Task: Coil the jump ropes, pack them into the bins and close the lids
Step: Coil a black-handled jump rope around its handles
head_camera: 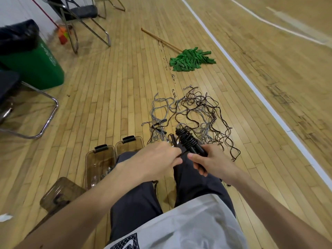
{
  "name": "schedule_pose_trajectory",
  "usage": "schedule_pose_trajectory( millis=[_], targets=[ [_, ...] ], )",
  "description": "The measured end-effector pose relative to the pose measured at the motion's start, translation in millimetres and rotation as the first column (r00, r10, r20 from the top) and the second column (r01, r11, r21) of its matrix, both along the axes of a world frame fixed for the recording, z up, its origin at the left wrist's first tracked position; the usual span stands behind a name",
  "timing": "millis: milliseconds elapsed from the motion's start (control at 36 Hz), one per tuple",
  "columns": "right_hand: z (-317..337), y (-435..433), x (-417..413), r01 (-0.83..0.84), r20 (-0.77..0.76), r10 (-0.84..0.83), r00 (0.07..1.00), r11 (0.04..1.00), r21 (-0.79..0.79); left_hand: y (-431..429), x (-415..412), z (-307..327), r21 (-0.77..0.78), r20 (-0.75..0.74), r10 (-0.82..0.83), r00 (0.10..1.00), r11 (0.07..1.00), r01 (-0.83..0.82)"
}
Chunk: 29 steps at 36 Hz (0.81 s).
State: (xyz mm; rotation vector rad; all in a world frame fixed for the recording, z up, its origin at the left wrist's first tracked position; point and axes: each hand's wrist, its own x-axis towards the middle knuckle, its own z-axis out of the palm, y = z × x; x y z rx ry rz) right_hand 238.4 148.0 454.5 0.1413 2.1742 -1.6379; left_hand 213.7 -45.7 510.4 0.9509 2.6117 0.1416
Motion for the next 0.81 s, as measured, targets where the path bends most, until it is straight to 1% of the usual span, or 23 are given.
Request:
schedule_pose_trajectory(
  millis=[111, 167, 333, 472, 556, 639, 722, 806],
  targets=[
    [7.6, -5.4, 2.0, -0.046, 0.000, 0.047, 0.999, 0.997, 0.058, -1.6, -10.8, 21.5, -0.083, -0.124, -0.121, 0.985, 0.990, 0.111],
    [13.1, -8.5, 2.5, -0.100, 0.023, 0.098, 0.995, 0.991, 0.091, -3.7, -15.4, 30.6, -0.107, -0.159, -0.183, 0.970, 0.980, 0.168],
    [30.7, -14.1, 2.3, -0.276, 0.134, 0.256, 0.958, 0.946, 0.170, 0.1, -18.5, 43.2, -0.114, -0.139, -0.290, 0.947, 0.954, 0.276],
    [41.9, -16.9, 4.5, -0.403, 0.167, 0.373, 0.913, 0.887, 0.226, 10.7, -22.4, 45.1, -0.117, -0.110, -0.370, 0.922, 0.926, 0.358],
    [47.2, -17.1, 6.3, -0.453, 0.181, 0.418, 0.890, 0.857, 0.247, 15.8, -29.2, 47.6, -0.086, -0.063, -0.384, 0.921, 0.922, 0.378],
    [50.9, -16.8, 10.0, -0.510, 0.191, 0.473, 0.860, 0.818, 0.265, 16.0, -38.0, 47.4, 0.000, 0.010, -0.347, 0.938, 0.938, 0.347],
    [54.3, -16.2, 15.4, -0.556, 0.189, 0.523, 0.831, 0.776, 0.297, 14.8, -43.7, 43.6, 0.097, 0.149, -0.287, 0.946, 0.956, 0.275],
    [58.1, -16.8, 18.8, -0.588, 0.153, 0.572, 0.806, 0.741, 0.325, 15.1, -45.7, 39.6, 0.197, 0.279, -0.256, 0.925, 0.958, 0.206]
  ],
)
